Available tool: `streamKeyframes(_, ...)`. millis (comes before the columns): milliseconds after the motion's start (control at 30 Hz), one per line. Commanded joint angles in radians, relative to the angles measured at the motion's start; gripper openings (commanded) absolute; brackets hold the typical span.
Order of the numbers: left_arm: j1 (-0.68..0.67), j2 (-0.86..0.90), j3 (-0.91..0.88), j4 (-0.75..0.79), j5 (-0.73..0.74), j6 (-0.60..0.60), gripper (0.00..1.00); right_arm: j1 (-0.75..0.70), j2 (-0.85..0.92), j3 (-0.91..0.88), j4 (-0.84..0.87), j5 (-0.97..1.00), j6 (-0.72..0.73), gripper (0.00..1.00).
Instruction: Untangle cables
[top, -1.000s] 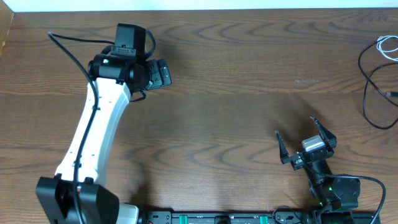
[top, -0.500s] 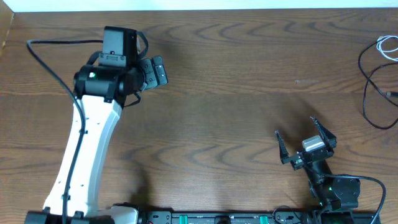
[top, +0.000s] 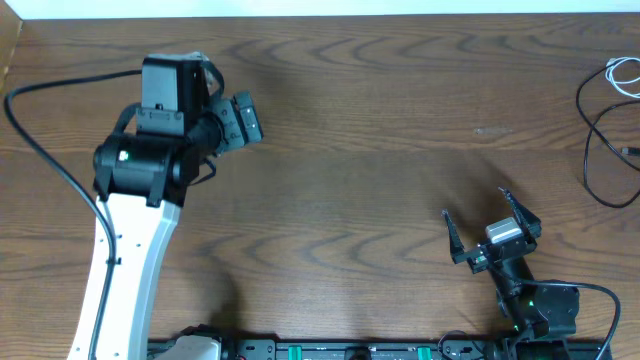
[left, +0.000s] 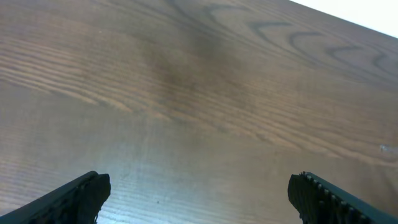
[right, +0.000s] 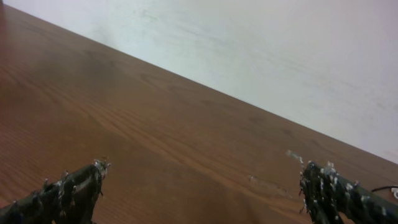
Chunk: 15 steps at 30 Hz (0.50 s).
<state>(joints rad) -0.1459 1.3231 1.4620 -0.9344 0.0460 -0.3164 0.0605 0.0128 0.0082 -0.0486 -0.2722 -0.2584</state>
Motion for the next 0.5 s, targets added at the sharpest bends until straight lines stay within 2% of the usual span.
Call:
streamKeyframes(0,0.002,-0.046,-0.057,-0.003,-0.010,0.009,0.97,-0.005,-0.008,-0.003,-0.004,0.005,-0.008,0.99)
streamKeyframes(467,0.002,-0.343,-0.376,0.001,-0.010,0.008,0.97,-0.005,-0.008,-0.003,-0.004,0.005,-0.008,0.99)
